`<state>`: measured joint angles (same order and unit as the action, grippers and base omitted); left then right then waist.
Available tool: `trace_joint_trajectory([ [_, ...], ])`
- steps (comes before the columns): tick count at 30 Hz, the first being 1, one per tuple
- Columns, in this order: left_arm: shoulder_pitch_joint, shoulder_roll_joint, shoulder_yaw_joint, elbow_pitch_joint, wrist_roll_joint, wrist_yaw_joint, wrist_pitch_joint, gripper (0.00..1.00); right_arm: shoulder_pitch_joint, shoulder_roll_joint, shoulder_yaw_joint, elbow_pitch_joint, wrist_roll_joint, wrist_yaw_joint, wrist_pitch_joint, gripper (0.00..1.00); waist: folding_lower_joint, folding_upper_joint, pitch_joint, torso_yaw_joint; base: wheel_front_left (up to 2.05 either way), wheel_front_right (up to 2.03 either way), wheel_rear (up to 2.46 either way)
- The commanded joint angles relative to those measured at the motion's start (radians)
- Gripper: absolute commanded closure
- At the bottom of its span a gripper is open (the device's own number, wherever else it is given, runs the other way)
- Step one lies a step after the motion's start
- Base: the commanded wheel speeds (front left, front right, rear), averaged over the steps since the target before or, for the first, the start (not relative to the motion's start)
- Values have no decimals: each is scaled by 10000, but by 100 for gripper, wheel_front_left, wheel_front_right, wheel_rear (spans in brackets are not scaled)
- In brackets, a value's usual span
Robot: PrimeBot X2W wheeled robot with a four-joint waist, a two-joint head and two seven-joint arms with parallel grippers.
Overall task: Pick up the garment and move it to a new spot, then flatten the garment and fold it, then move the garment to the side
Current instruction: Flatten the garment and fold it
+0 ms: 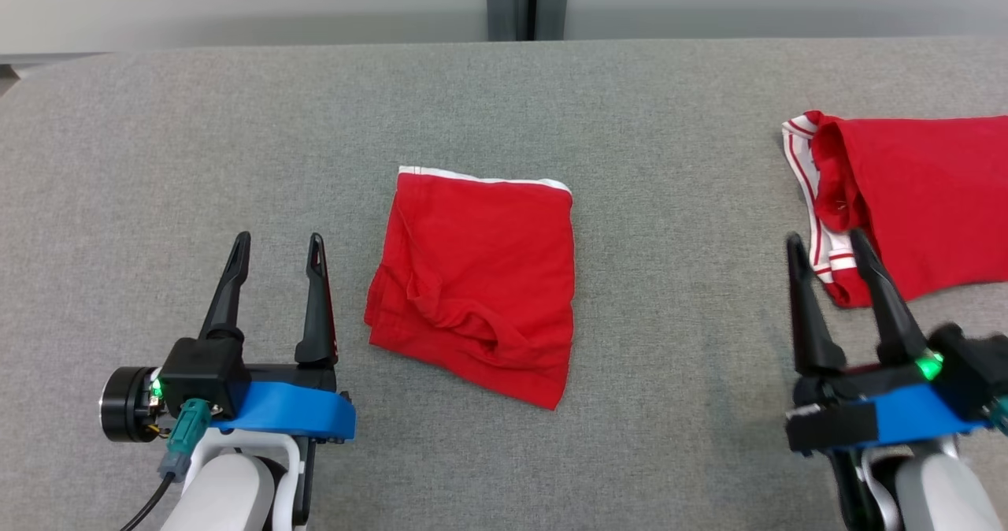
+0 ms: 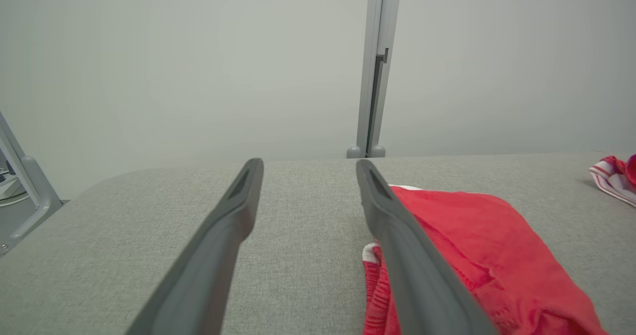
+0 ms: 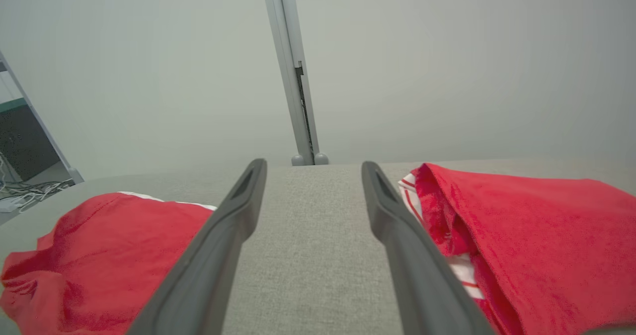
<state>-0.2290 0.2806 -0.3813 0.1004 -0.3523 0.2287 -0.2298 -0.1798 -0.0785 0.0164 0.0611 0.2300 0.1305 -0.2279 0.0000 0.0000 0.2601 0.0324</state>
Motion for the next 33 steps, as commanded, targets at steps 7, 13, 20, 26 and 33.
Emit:
trace_joint_trajectory([
  [7, 300, 183, 20, -118, -71, 112, 88, 0, 1376, 223, -740, -1419, -299, 5, 789, 0, 0, 0, -175, -124, 0, 0, 0],
  [13, 400, 219, -39, -114, -129, 142, 137, 0, 1641, 269, -785, -1799, -341, 5, 1048, 0, 0, 0, -259, -137, 0, 0, 0],
  [20, 422, 269, -112, -160, -136, 122, 199, 0, 1723, 278, -828, -1983, -348, 5, 1167, 0, 0, 0, -298, -94, 0, 0, 0],
  [26, 84, 254, -95, -280, -36, 147, 38, 0, 1055, 284, -336, -1509, -256, 5, 1274, 100, 0, 0, -21, 256, 0, 0, 0],
  [33, -347, -5, -139, -271, 1, 46, -164, 0, -912, 259, 1854, 881, 59, 5, 1371, 100, 0, 0, 483, 1047, 0, 0, 0],
])
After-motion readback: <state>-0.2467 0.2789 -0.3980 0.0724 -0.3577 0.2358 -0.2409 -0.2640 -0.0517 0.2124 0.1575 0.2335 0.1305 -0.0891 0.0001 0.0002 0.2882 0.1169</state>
